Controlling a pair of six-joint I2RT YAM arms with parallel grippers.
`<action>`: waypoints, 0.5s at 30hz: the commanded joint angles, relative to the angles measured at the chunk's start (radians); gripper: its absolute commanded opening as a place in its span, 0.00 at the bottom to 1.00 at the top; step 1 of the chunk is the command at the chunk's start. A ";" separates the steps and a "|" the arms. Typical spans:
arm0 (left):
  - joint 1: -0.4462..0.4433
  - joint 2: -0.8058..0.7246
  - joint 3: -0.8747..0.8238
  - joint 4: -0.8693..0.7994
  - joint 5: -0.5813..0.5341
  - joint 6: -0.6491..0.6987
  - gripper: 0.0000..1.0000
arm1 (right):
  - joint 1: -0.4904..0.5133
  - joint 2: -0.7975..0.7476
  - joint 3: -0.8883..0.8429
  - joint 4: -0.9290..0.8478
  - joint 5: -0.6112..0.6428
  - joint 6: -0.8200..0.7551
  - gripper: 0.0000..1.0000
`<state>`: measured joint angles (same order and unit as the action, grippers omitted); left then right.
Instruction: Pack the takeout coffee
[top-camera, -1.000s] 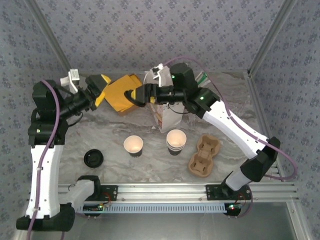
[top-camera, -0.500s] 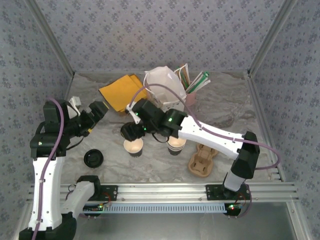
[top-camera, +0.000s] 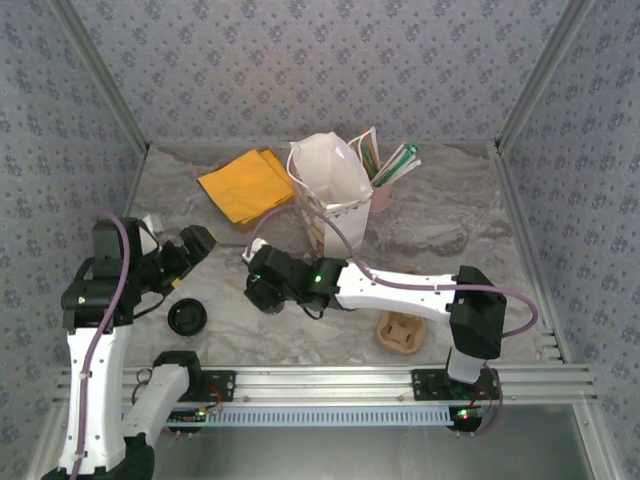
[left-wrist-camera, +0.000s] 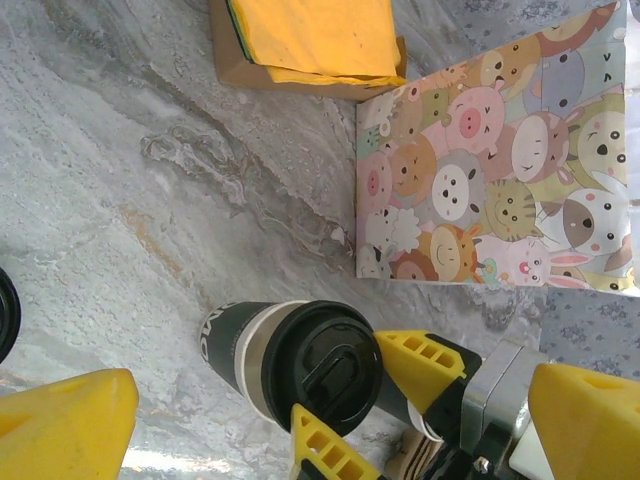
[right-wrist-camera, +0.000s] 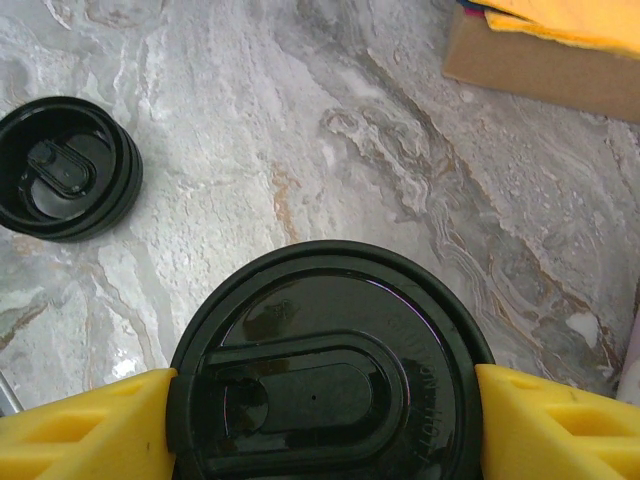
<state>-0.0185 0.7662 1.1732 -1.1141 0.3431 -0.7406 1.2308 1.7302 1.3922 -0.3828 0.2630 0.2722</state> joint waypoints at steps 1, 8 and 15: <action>0.008 -0.009 0.001 -0.038 -0.006 0.023 1.00 | 0.004 -0.008 -0.035 0.070 0.047 0.026 0.73; 0.008 -0.009 0.003 -0.041 -0.003 0.015 1.00 | 0.004 -0.044 -0.113 0.143 0.034 0.094 0.73; 0.008 -0.009 -0.004 -0.038 0.003 0.011 1.00 | 0.006 -0.061 -0.135 0.168 0.032 0.120 0.73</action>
<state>-0.0185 0.7609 1.1732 -1.1339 0.3435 -0.7410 1.2324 1.7035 1.2655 -0.2428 0.2749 0.3595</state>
